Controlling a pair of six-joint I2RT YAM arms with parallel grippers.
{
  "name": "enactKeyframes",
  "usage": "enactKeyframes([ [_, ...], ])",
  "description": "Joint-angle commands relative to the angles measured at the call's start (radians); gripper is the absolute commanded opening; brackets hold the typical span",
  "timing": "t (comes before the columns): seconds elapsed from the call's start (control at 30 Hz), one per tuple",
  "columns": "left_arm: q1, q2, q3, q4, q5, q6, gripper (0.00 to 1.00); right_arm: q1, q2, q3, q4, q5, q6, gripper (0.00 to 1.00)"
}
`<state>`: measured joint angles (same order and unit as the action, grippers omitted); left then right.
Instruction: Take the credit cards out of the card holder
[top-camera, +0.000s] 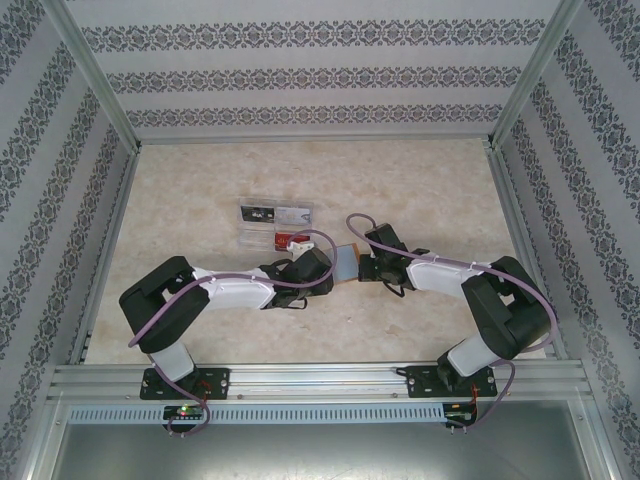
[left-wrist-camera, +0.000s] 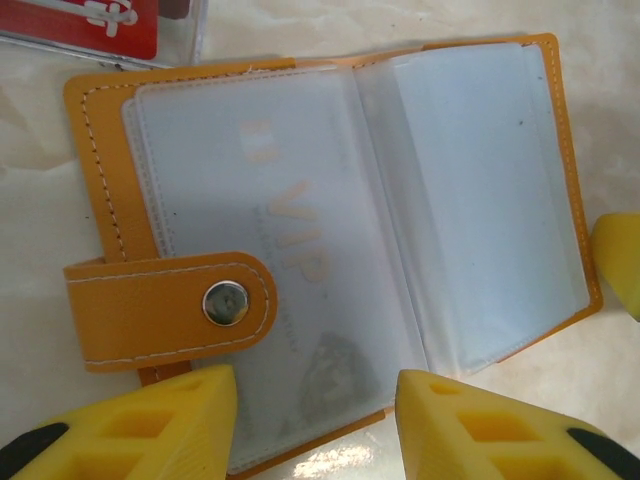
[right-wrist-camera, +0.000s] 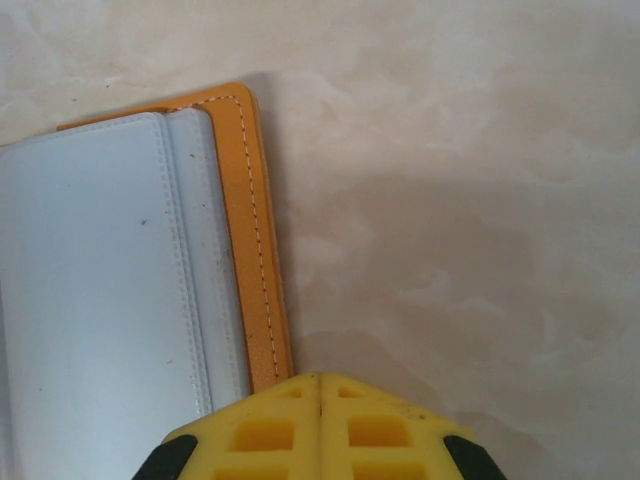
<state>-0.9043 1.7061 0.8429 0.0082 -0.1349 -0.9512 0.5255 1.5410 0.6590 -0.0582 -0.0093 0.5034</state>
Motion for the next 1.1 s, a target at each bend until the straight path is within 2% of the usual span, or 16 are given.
enactKeyframes([
  [0.0,-0.013,0.007,0.027,-0.068,-0.036,-0.026,0.47,-0.007,0.008,-0.001,0.012,-0.014,0.020,0.00],
  [0.6,-0.025,-0.046,-0.002,-0.050,-0.072,-0.017,0.47,-0.007,0.022,0.005,0.012,-0.024,0.019,0.00],
  [1.07,-0.025,-0.005,0.005,-0.082,-0.087,-0.041,0.47,-0.007,0.022,0.005,0.012,-0.028,0.020,0.00],
])
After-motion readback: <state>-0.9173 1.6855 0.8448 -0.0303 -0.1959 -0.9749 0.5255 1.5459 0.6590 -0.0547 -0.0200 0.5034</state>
